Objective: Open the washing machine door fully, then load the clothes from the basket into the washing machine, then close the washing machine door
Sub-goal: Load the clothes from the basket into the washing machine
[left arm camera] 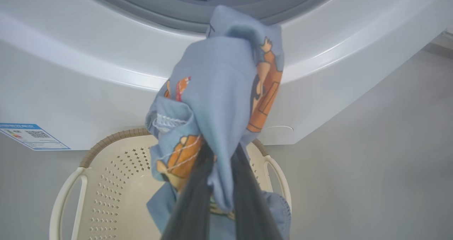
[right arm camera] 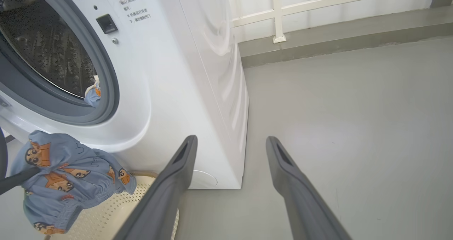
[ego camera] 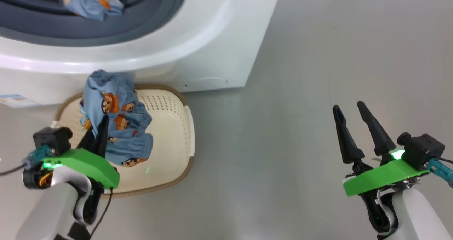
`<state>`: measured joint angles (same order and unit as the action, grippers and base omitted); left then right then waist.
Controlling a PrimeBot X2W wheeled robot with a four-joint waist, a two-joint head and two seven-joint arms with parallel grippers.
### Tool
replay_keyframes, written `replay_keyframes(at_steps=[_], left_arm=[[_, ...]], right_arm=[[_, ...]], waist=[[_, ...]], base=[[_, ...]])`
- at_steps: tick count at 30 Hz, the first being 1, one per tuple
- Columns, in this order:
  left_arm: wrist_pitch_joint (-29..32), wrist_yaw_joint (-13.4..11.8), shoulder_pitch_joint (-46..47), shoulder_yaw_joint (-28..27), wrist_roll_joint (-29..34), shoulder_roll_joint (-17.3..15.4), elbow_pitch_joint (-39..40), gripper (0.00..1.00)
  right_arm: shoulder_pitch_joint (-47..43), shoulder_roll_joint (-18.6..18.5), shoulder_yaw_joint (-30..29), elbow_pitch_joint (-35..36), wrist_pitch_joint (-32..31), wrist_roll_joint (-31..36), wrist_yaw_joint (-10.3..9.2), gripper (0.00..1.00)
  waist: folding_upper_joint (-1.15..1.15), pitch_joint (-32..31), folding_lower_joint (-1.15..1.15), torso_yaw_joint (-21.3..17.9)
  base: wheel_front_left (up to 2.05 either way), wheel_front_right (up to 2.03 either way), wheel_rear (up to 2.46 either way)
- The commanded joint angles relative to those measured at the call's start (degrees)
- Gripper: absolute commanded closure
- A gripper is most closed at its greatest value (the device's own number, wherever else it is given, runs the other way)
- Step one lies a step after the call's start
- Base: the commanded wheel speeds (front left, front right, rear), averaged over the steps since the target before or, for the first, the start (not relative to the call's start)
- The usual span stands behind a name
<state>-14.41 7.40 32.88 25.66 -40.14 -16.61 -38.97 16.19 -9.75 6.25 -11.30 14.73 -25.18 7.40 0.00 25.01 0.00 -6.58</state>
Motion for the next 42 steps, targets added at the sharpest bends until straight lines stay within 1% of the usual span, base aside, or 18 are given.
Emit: replay_keyframes(at_steps=[1, 13, 14, 23, 28, 33, 38, 42], left_arm=[[-0.6, 0.1, -1.7, -3.7, 2.3, -1.5, 2.8, 1.00], [-0.6, 0.1, -14.0, -14.9, 15.2, 1.8, 17.1, 1.00], [-0.6, 0.1, -14.0, -14.9, 15.2, 1.8, 17.1, 1.00], [-0.6, 0.1, -24.6, -20.7, 22.3, 5.4, 27.7, 1.00], [-0.6, 0.1, -30.5, -22.4, 24.2, 7.3, 32.1, 1.00], [-0.6, 0.1, -34.4, -23.9, 25.6, 8.6, 35.8, 1.00], [-0.6, 0.1, -36.1, -24.5, 25.9, 9.8, 37.8, 1.00], [-0.6, 0.1, -35.8, -24.8, 25.8, 10.4, 38.3, 1.00]], right_arm=[[-1.9, -0.7, 0.7, 1.0, 0.3, 0.1, 0.09, 0.00], [-6.8, -1.2, -0.9, 0.7, 0.3, 0.0, 0.09, 0.00], [-6.8, -1.2, -0.9, 0.7, 0.3, 0.0, 0.09, 0.00], [-10.4, -1.9, -1.6, 0.4, 0.3, -0.1, 0.09, 0.00], [-12.8, -2.4, -2.1, 0.4, 0.3, -0.3, 0.09, 0.00], [-14.3, -2.5, -2.5, 0.8, 0.3, -0.4, 0.09, 0.00], [-14.6, -2.3, -2.6, 1.1, 0.3, -0.3, 0.09, 0.00], [-14.4, -2.2, -2.4, 1.3, 0.3, -0.3, 0.09, 0.00]], waist=[[0.00, -3.9, 0.00, 2.1], [0.00, -10.9, 0.00, 3.1], [0.00, -10.9, 0.00, 3.1], [0.00, -15.9, 0.00, 4.6], [0.00, -18.5, 0.00, 5.4], [0.00, -19.4, 0.00, 5.7], [0.00, -19.1, 0.00, 5.6], [0.00, -18.4, 0.00, 5.3]], base=[[0.00, 0.00, 0.00], [0.00, 0.00, 0.00], [0.00, 0.00, 0.00], [0.00, 0.00, 0.00], [0.00, 0.00, 0.00], [0.00, 0.00, 0.00], [0.00, 0.00, 0.00], [0.00, 0.00, 0.00]])
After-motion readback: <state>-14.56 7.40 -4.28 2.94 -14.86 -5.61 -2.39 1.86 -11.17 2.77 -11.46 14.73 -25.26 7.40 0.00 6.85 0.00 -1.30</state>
